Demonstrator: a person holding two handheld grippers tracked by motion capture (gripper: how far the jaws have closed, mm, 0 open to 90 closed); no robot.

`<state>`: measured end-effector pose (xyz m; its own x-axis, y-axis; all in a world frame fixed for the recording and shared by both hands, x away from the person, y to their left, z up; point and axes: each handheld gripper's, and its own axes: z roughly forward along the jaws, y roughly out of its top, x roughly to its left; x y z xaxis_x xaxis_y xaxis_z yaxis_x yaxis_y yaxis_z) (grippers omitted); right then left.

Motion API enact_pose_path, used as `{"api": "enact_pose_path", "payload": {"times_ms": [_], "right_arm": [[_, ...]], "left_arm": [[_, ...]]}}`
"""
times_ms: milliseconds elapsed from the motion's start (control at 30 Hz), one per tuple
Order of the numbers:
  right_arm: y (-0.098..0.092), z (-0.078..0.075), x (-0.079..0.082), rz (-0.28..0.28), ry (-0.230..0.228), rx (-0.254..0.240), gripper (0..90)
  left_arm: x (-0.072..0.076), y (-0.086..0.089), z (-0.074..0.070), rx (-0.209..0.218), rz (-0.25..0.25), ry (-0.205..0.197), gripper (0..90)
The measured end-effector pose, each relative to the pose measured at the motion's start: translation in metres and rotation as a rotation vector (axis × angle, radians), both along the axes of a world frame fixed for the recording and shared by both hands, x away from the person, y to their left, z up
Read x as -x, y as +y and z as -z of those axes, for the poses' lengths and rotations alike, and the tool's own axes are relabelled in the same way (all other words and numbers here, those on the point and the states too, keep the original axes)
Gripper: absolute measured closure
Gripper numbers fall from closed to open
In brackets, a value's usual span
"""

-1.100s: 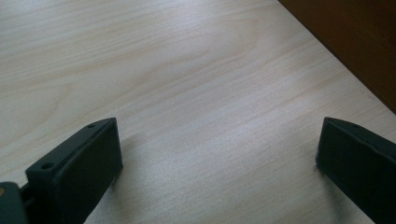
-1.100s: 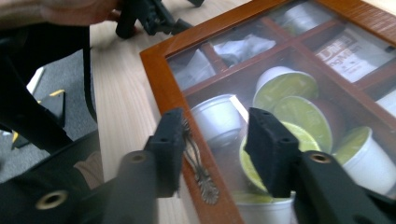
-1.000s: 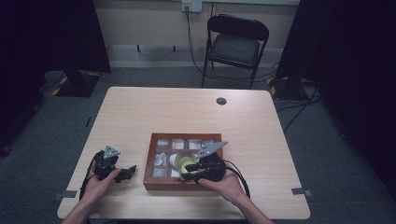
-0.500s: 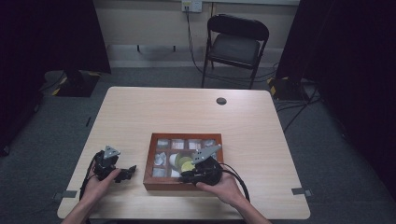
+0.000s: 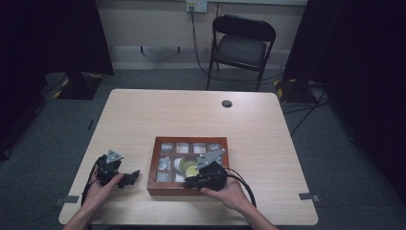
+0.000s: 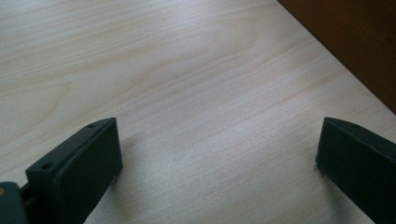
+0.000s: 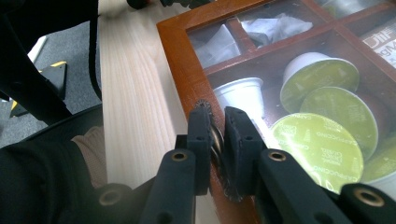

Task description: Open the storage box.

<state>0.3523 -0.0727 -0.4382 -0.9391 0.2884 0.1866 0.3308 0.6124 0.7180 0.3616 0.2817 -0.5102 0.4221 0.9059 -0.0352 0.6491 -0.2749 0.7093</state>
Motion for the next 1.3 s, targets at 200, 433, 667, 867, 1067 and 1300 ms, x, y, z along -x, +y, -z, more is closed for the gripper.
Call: {"api": "enact_pose_path", "payload": {"times_ms": [200,433,667,867,1067,1300], "right_arm": [[0.001,-0.002,0.000,-0.005,-0.011,0.009,81.3],[0.000,-0.003,-0.001,-0.007,-0.004,0.004,81.3],[-0.001,-0.005,-0.002,-0.005,0.002,-0.010,81.3],[-0.002,-0.008,-0.003,0.001,0.009,-0.023,81.3],[-0.002,-0.010,-0.003,0.005,0.019,-0.032,81.3],[-0.004,-0.013,-0.004,0.014,0.021,-0.052,81.2]], "left_arm": [[0.000,0.000,0.000,-0.001,0.002,0.002,0.0],[0.001,0.001,0.000,-0.006,0.017,0.004,0.0],[0.001,0.001,0.000,-0.006,0.019,0.002,0.0],[0.001,0.001,0.000,-0.007,0.018,0.003,0.0],[0.001,0.001,0.000,-0.007,0.020,0.004,0.0],[0.001,0.001,0.000,-0.006,0.020,0.004,0.0]]}}
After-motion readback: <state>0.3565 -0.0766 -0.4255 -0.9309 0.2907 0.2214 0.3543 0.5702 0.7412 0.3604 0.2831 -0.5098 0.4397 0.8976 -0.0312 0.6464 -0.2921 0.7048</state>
